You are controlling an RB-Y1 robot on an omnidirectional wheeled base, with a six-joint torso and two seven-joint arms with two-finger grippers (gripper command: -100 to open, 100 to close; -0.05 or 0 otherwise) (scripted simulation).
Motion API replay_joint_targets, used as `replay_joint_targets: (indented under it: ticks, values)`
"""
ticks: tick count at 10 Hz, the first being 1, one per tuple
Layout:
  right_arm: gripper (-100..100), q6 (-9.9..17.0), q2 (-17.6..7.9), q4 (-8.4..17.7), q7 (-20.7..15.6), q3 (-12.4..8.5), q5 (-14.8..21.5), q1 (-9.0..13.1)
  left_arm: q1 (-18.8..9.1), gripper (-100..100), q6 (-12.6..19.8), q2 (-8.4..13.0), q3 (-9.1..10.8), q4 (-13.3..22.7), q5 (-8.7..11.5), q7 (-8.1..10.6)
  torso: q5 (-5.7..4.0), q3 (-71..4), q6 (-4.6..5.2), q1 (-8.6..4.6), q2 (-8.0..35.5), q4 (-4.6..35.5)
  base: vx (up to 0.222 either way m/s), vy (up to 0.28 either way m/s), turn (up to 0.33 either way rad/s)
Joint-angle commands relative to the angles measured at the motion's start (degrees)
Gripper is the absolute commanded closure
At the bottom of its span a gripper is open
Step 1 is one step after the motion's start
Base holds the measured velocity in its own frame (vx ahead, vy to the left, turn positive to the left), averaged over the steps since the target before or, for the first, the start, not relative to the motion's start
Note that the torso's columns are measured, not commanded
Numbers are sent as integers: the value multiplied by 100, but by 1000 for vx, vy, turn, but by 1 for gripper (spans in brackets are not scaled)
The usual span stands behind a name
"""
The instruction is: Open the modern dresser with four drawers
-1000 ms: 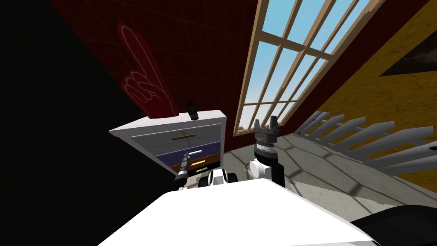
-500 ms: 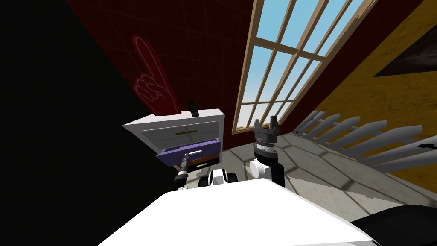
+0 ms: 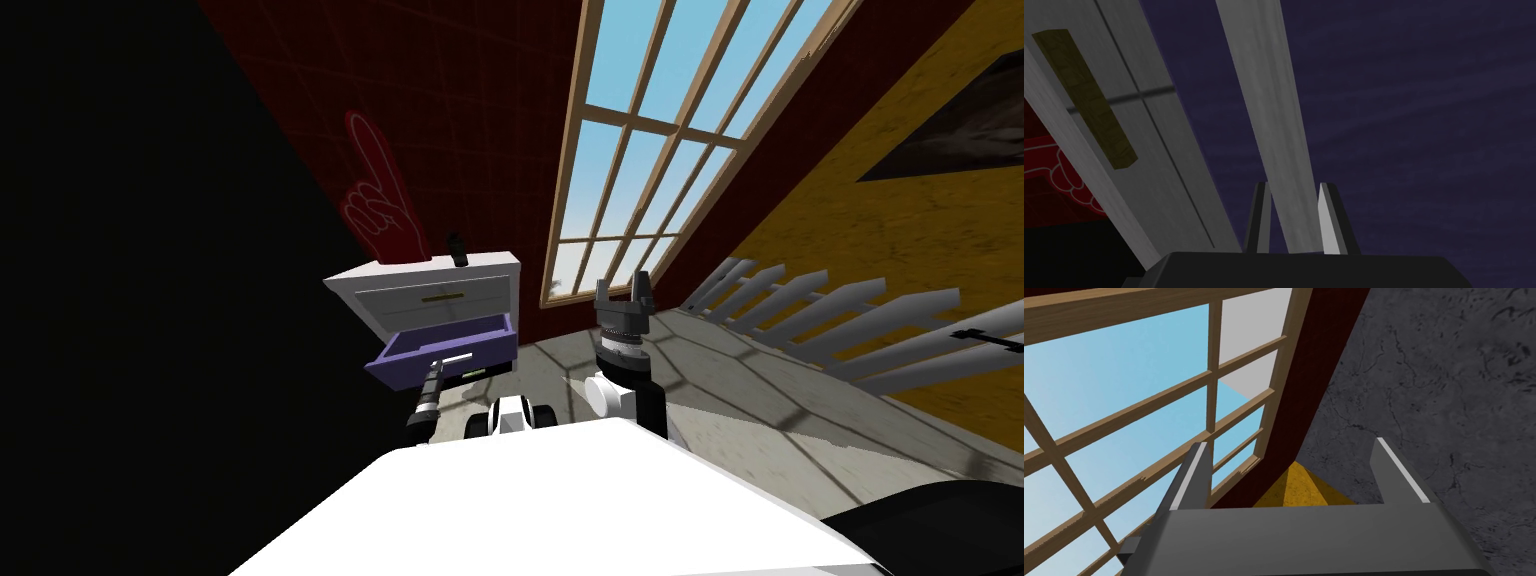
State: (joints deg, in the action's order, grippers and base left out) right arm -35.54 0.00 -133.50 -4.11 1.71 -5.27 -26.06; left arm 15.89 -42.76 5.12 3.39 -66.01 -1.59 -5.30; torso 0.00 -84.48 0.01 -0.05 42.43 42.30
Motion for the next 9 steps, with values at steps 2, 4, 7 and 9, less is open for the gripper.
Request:
replay_joint_targets:
  ticks: [2,4,7,9]
  values:
    - [0,0,0,0,0,0,0,-2,-103,-100,452,129,36,-343,35,98,7,-39,1,19,-72,-19,-26,-24,-5]
    - [0,-1,-1,-1,0,-1,0,-3,-172,-100,753,215,61,-571,58,163,3,-25,-1,12,-39,-10,-24,-17,-1]
    - [0,0,0,-1,0,0,0,-2,-275,-100,1204,345,97,-914,93,261,-1,1,-1,0,1,3,-55,-31,-3]
    - [0,0,-1,-1,0,0,0,-2,-343,-100,1505,431,121,-1142,116,326,-19,3,-2,-13,11,22,-68,-29,-4]
